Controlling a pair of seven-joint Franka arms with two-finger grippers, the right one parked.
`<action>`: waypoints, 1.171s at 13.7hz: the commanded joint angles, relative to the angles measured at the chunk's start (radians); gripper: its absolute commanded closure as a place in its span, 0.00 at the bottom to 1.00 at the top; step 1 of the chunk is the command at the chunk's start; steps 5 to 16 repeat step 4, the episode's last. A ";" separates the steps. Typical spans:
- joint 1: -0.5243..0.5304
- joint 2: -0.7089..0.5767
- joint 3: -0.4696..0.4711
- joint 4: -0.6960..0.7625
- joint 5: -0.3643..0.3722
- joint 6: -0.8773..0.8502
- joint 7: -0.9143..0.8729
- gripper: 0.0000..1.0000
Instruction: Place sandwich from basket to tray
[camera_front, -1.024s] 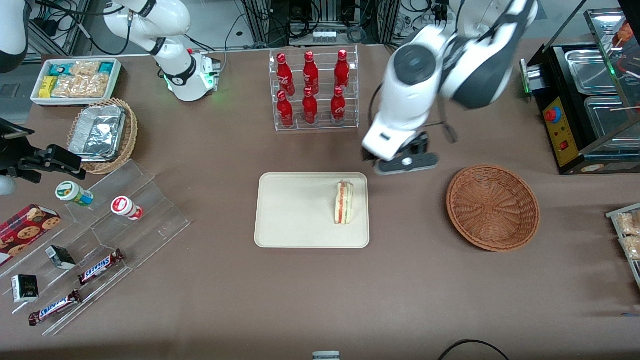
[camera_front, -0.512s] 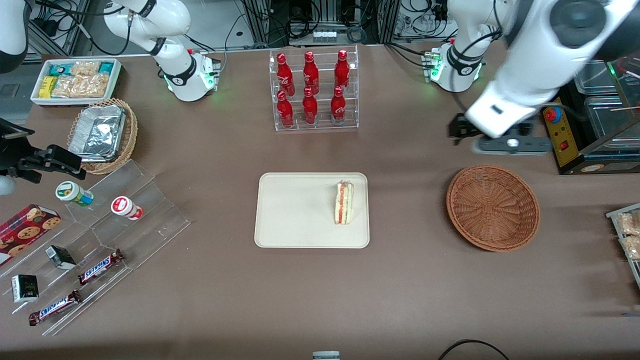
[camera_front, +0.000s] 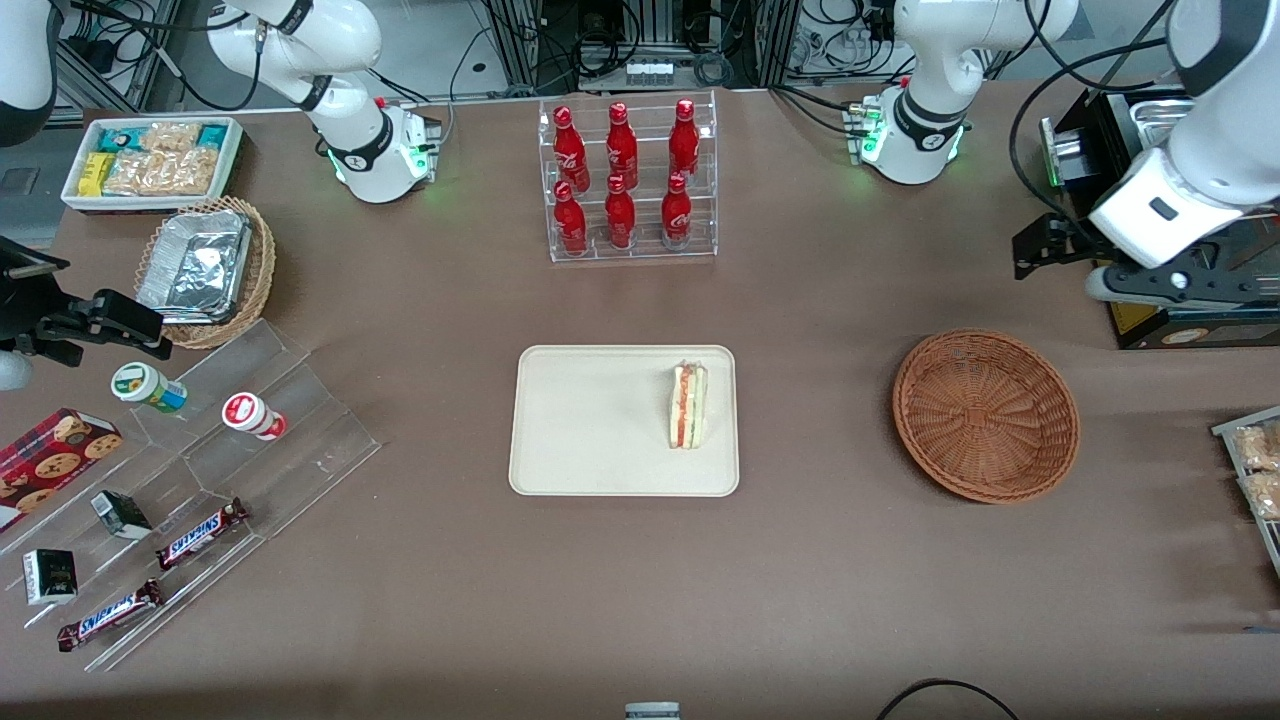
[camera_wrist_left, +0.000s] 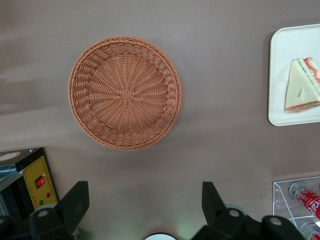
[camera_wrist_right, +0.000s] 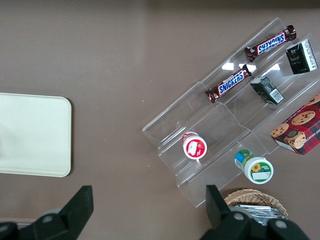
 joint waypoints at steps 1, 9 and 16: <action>0.009 0.025 -0.006 0.024 -0.015 -0.011 0.017 0.00; 0.008 0.028 -0.006 0.041 -0.012 -0.022 0.022 0.00; 0.008 0.028 -0.006 0.041 -0.012 -0.022 0.022 0.00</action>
